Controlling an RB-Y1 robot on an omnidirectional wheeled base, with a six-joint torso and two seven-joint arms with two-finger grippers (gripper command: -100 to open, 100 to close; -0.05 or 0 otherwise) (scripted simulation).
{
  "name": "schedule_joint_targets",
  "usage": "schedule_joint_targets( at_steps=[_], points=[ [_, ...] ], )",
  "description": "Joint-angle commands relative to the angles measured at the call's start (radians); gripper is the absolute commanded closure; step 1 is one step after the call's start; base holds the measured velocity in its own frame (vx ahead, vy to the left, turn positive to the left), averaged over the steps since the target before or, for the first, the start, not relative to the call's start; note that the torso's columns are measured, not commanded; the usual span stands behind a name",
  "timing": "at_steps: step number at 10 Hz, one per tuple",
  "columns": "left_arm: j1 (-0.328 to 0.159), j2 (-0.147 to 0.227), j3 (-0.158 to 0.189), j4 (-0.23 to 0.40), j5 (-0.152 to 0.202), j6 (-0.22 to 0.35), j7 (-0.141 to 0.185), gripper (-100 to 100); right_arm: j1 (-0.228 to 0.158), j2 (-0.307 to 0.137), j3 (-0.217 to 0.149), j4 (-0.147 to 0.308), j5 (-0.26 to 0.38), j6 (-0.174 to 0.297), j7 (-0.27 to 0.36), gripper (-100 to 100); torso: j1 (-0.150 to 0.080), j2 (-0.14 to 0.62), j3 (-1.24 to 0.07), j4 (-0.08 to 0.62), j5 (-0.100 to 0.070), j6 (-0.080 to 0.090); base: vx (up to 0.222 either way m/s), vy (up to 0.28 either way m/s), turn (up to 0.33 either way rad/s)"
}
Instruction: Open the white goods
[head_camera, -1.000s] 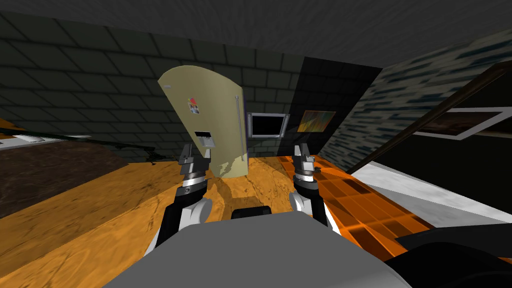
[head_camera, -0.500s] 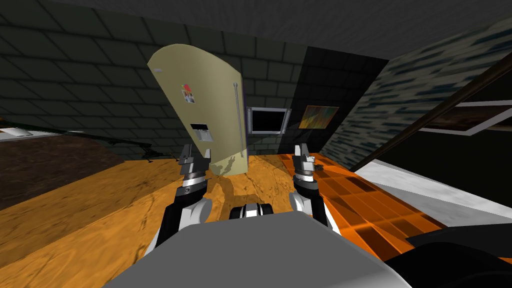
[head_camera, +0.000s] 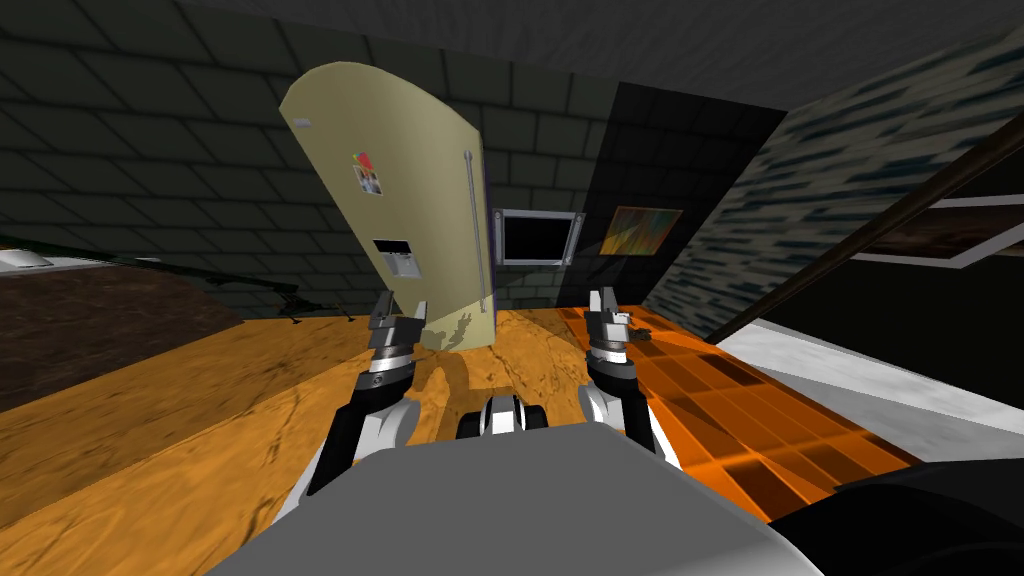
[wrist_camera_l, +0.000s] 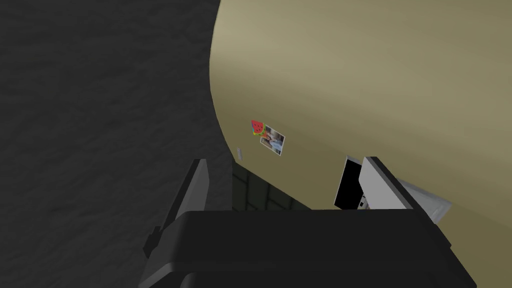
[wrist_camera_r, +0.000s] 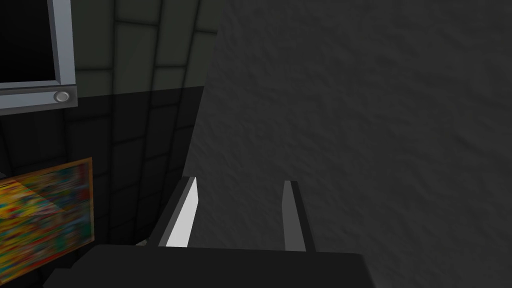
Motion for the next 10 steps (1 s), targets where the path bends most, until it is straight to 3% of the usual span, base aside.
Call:
schedule_joint_targets(
  at_steps=[1, 10],
  points=[
    [-0.001, 0.041, 0.001, 0.043, 0.01, -0.002, 0.01, -100, 0.0, 0.0, 0.0, 0.0, 0.0, 0.0, 0.0, 0, -0.001, 0.001, 0.0, 0.0, 0.0, 0.0, 0.107, -0.037, 0.016],
    [-0.039, 0.079, 0.027, 0.265, 0.066, -0.008, 0.064, -100, 0.0, 0.0, 0.0, 0.0, 0.0, 0.0, 0.0, 0, 0.0, 0.003, 0.002, 0.001, 0.0, 0.0, 0.129, -0.057, 0.019]
  ],
)
